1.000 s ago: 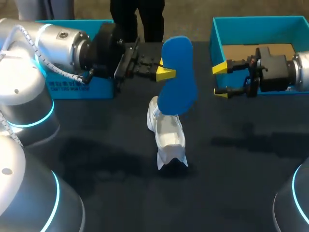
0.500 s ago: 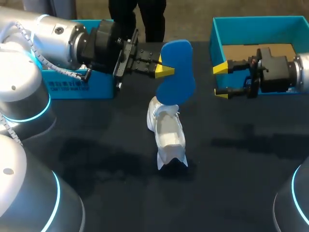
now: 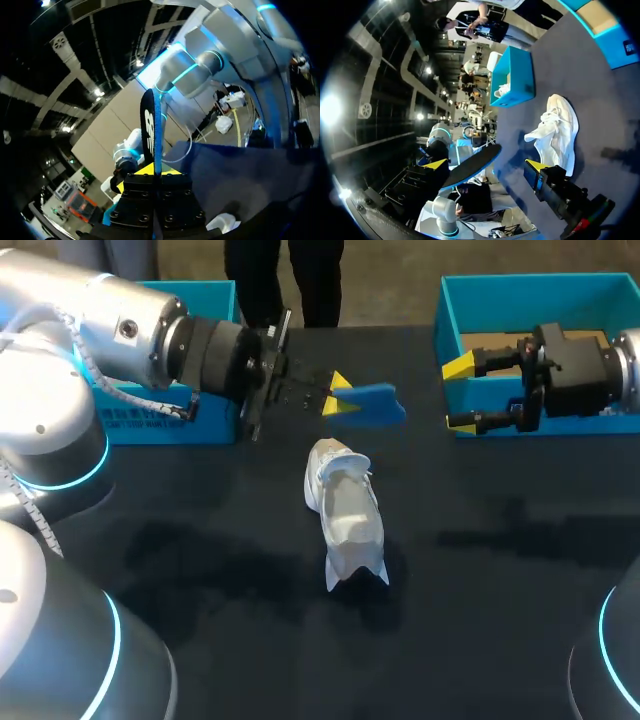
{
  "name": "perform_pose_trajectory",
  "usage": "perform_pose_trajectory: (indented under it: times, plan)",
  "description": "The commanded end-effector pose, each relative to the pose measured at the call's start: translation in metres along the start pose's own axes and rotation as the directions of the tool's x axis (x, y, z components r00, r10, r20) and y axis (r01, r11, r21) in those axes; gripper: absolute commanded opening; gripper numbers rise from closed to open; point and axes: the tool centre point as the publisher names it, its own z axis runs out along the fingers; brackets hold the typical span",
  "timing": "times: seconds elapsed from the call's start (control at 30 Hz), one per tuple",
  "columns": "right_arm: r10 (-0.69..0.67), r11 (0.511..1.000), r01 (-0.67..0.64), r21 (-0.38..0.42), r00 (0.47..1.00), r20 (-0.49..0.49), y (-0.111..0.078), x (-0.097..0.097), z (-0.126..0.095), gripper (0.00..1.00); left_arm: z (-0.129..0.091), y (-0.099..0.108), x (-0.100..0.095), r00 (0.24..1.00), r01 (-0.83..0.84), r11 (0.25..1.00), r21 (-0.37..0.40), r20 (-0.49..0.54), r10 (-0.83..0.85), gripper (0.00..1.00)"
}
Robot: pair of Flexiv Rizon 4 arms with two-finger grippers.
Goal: Take the shoe out of the shoebox, open the shoe tongue, remove and reinsert the insole, then place the shoe into the shoebox
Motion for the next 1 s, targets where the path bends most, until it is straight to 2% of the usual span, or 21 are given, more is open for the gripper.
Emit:
perform_pose_trajectory:
  times: [0.03,0.53,0.63,0.83,0.93,1.0]
  plan:
    - [0.005,1.000,-0.005,0.000,1.000,-0.008,0.001,0.000,0.002,1.00,0.002,0.016,-0.004,0.837,-0.539,0.840,-0.064,-0.152,0.526,0.00]
    - [0.021,1.000,-0.021,0.015,1.000,-0.017,0.002,0.003,0.008,1.00,0.002,0.016,-0.004,0.837,-0.539,0.840,-0.064,-0.152,0.526,0.00]
    - [0.022,1.000,-0.021,0.019,1.000,-0.021,0.000,0.006,0.010,1.00,0.003,0.028,-0.001,0.749,-0.660,0.745,-0.092,-0.152,0.645,0.00]
    - [0.018,1.000,-0.018,0.020,0.999,-0.031,0.000,0.012,0.015,1.00,0.005,0.042,0.001,0.640,-0.768,0.626,-0.137,-0.112,0.760,0.00]
    - [0.017,1.000,-0.017,0.020,0.999,-0.036,0.000,0.015,0.018,1.00,0.008,0.050,0.001,0.598,-0.799,0.580,-0.156,-0.111,0.794,0.00]
    - [0.015,0.999,-0.014,0.029,0.999,-0.046,0.000,0.018,0.021,1.00,0.013,0.056,0.005,0.594,-0.803,0.576,-0.150,-0.121,0.796,0.00]
